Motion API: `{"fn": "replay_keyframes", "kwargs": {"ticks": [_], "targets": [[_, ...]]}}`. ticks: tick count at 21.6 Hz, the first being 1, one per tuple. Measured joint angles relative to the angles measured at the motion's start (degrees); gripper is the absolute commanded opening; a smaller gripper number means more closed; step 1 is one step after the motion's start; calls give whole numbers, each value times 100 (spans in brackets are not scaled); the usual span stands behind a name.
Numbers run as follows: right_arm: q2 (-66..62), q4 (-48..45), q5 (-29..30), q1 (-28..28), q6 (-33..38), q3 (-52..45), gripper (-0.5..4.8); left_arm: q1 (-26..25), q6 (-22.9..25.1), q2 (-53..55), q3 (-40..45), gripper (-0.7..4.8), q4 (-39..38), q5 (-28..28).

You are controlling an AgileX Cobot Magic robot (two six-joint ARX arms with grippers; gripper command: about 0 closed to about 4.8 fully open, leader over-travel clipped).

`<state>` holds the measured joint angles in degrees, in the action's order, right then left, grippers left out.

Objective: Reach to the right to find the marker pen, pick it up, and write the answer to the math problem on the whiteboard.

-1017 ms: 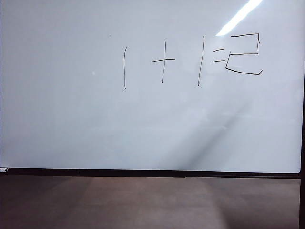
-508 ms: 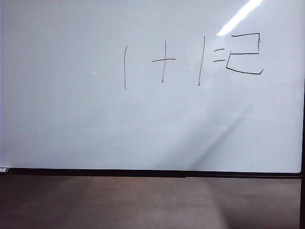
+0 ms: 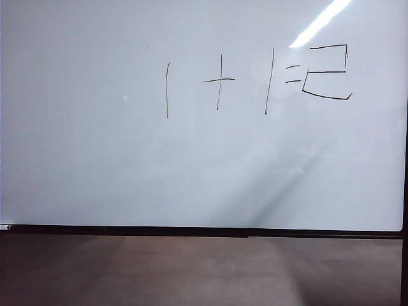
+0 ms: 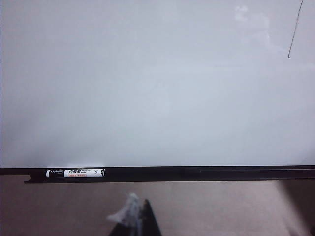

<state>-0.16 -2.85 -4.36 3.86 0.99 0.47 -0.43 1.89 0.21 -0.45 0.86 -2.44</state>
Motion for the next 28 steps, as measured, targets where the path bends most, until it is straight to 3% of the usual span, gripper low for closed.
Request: {"fn": "replay_keyframes", "kwargs": {"ticks": [28], "targets": [[0, 39, 7, -131, 155, 0, -1, 0, 0, 0, 0, -5, -2, 0]]}}
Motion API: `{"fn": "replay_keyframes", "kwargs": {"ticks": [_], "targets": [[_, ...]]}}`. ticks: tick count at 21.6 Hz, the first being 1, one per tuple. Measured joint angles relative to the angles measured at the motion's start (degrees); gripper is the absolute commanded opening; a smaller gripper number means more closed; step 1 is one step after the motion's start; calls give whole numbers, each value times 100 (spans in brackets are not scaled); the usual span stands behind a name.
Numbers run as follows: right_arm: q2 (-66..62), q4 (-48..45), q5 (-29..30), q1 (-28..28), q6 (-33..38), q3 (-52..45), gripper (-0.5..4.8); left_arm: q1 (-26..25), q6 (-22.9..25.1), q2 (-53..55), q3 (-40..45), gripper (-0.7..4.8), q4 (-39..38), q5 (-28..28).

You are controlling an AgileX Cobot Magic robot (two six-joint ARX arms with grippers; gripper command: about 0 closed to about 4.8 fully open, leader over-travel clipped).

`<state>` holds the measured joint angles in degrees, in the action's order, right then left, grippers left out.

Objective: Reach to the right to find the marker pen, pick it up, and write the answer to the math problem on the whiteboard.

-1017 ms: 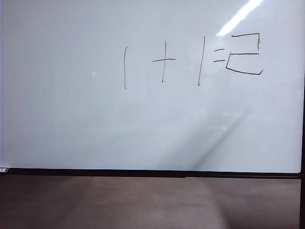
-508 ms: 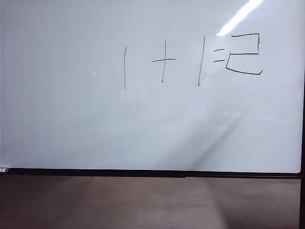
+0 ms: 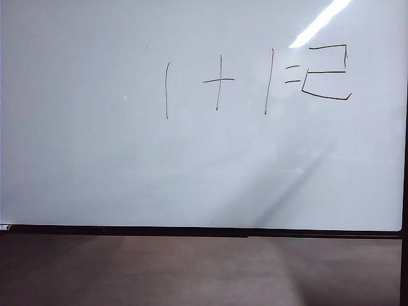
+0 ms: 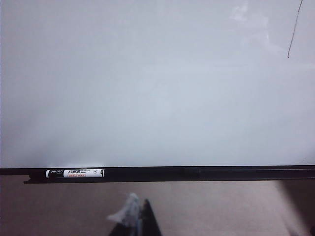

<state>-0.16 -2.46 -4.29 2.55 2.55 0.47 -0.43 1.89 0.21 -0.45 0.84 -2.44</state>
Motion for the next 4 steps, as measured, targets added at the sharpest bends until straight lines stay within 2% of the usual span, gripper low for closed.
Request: {"fn": "replay_keyframes", "kwargs": {"ticks": [4], "targets": [[0, 0, 0, 0, 0, 0, -1, 0, 0, 0, 0, -5, 0, 0]]}}
